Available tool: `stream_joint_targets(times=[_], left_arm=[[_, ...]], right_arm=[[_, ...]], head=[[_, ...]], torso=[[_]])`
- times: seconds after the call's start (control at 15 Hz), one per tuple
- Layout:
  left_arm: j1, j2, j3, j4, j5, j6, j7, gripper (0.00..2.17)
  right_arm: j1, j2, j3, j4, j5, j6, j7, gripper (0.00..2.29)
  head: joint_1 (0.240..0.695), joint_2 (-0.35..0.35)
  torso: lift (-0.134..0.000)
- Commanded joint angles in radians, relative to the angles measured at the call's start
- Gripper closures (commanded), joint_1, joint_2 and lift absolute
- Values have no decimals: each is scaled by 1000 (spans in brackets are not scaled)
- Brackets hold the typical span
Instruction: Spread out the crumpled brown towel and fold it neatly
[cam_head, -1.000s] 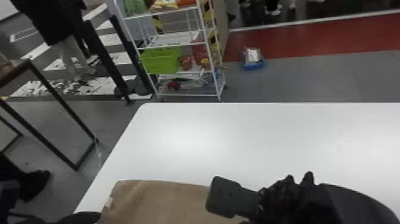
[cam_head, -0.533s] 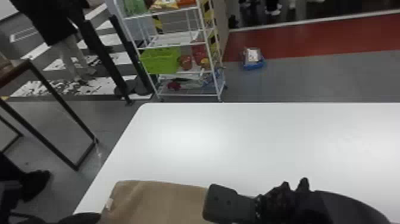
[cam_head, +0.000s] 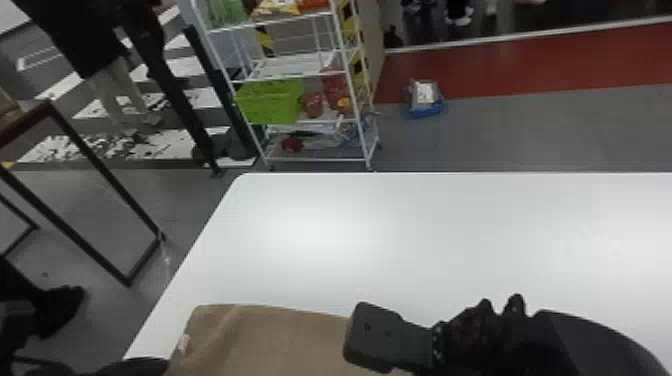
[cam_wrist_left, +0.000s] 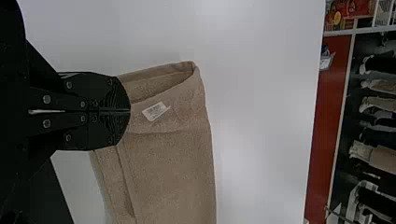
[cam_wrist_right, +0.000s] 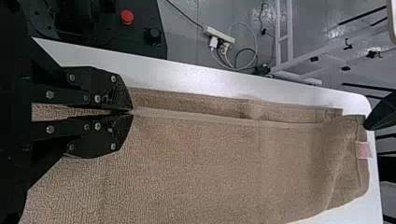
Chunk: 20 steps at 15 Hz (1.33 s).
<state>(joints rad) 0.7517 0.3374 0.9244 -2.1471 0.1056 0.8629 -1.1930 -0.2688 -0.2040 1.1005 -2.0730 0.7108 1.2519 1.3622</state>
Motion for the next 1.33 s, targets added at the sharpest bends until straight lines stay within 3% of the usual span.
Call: stream_joint_targets(times=[0.0, 0.33, 0.8, 0.93, 1.0, 1.07, 1.13, 1.27], left_arm=[[1, 3, 8, -2, -3, -5, -27, 1717], [9, 12, -35, -4, -103, -57, -97, 1717], [-8, 25, -144, 62, -256, -133, -42, 1717], [-11, 28, -134, 64, -261, -136, -16, 1717], [-12, 28, -128, 64, -261, -133, -10, 1717], [-14, 29, -127, 64, -262, -136, -8, 1717], [-15, 29, -127, 64, -262, -133, -7, 1717], [-19, 31, -130, 67, -262, -136, 0, 1717]], right_arm=[[5, -3, 6, -1, -2, -4, 5, 1048], [5, -2, 18, 24, -1, -13, 5, 1048], [-1, 5, 22, 65, 22, -65, 5, 1035], [8, 1, 12, 60, 27, -62, 5, 704], [19, 0, -13, 44, 24, -56, 5, 255], [40, -2, -56, 13, 18, -50, 5, -2], [65, -3, -122, -10, -22, -47, 5, -2], [112, -3, -310, -61, -194, -19, 5, 26]], head=[[695, 350], [695, 350], [695, 350], [695, 350], [695, 350], [695, 350], [695, 350], [695, 350]], torso=[[-122], [-122], [-122], [-122], [-122], [-122], [-122], [-122]])
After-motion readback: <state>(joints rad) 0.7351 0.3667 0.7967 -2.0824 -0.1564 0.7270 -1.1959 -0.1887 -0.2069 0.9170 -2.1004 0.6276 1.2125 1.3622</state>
